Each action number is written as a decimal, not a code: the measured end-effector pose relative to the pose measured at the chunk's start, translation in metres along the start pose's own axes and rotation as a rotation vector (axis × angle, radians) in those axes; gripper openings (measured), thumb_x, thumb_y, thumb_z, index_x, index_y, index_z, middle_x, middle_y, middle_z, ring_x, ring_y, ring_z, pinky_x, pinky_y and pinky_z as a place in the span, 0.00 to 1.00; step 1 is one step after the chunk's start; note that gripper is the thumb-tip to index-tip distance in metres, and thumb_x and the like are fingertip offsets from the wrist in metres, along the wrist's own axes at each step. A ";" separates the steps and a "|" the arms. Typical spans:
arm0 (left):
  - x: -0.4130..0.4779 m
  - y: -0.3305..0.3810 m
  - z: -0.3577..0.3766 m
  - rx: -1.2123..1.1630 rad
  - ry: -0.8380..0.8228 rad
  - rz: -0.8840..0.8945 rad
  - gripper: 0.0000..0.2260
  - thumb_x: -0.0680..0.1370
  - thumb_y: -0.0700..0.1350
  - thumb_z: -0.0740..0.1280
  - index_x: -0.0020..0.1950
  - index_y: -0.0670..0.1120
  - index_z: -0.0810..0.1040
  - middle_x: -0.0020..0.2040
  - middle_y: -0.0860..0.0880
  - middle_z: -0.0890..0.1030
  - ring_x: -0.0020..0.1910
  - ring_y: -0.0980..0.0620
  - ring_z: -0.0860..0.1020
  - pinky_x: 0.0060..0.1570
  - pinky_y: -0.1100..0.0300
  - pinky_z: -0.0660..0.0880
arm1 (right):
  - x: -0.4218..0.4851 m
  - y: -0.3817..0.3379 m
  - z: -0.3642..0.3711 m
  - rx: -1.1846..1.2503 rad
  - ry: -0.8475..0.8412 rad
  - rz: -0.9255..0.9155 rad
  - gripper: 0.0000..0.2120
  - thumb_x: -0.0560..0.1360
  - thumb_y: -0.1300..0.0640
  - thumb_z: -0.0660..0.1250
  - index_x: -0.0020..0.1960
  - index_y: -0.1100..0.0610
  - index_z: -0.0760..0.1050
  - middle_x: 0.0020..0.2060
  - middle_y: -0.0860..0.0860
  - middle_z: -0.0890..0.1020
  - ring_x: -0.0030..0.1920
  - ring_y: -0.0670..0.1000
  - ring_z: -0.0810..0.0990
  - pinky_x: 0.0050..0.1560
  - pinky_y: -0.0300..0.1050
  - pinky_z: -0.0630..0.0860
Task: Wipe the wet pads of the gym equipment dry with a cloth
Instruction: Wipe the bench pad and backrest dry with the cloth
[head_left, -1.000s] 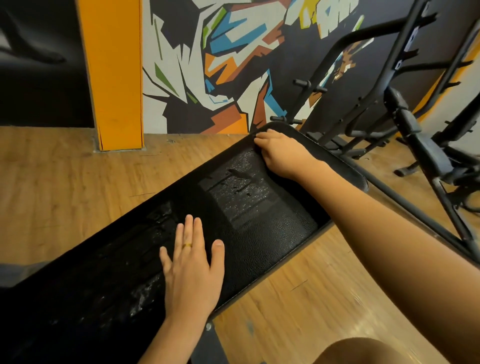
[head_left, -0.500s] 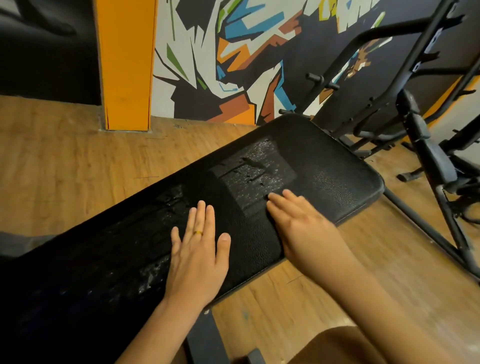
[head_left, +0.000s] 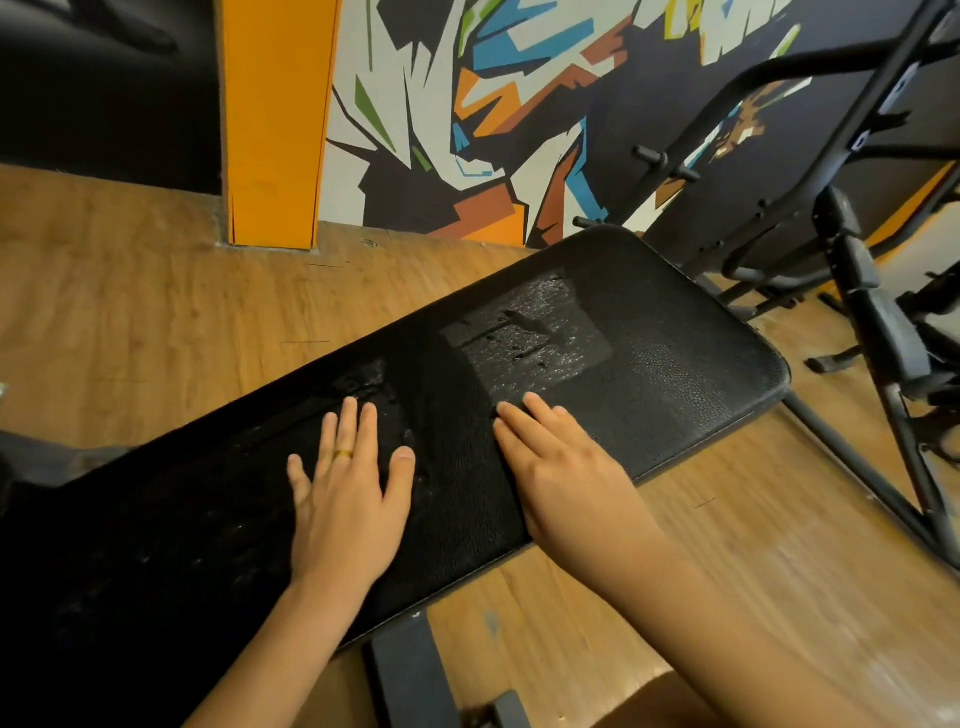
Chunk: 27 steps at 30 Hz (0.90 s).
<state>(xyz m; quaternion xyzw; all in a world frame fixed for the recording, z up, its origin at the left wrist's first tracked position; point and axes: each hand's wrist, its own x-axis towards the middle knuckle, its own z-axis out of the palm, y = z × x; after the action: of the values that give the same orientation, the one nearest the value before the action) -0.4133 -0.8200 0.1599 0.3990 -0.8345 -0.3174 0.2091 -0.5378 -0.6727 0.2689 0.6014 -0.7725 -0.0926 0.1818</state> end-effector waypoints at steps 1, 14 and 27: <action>0.000 0.001 0.000 -0.006 0.004 0.000 0.31 0.83 0.62 0.45 0.83 0.51 0.48 0.83 0.53 0.46 0.82 0.54 0.43 0.78 0.42 0.42 | 0.009 -0.004 0.003 0.001 -0.010 -0.009 0.25 0.73 0.60 0.67 0.70 0.63 0.75 0.69 0.59 0.76 0.72 0.63 0.72 0.71 0.59 0.69; -0.003 0.000 -0.003 -0.039 0.034 0.011 0.31 0.82 0.62 0.46 0.83 0.51 0.50 0.83 0.54 0.47 0.81 0.55 0.43 0.79 0.43 0.42 | 0.045 -0.044 0.010 0.084 -0.056 0.091 0.27 0.78 0.55 0.65 0.75 0.65 0.68 0.74 0.62 0.71 0.75 0.63 0.67 0.75 0.57 0.64; -0.002 -0.002 -0.001 -0.030 0.041 0.005 0.31 0.82 0.62 0.46 0.83 0.52 0.49 0.83 0.54 0.47 0.81 0.57 0.42 0.79 0.44 0.40 | 0.172 -0.039 0.036 0.010 -0.092 0.182 0.25 0.81 0.52 0.58 0.72 0.66 0.68 0.72 0.60 0.69 0.77 0.63 0.59 0.75 0.56 0.58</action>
<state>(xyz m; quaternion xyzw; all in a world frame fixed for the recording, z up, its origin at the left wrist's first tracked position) -0.4105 -0.8197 0.1596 0.4000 -0.8262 -0.3212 0.2328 -0.5528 -0.8508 0.2508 0.5246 -0.8320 -0.0994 0.1506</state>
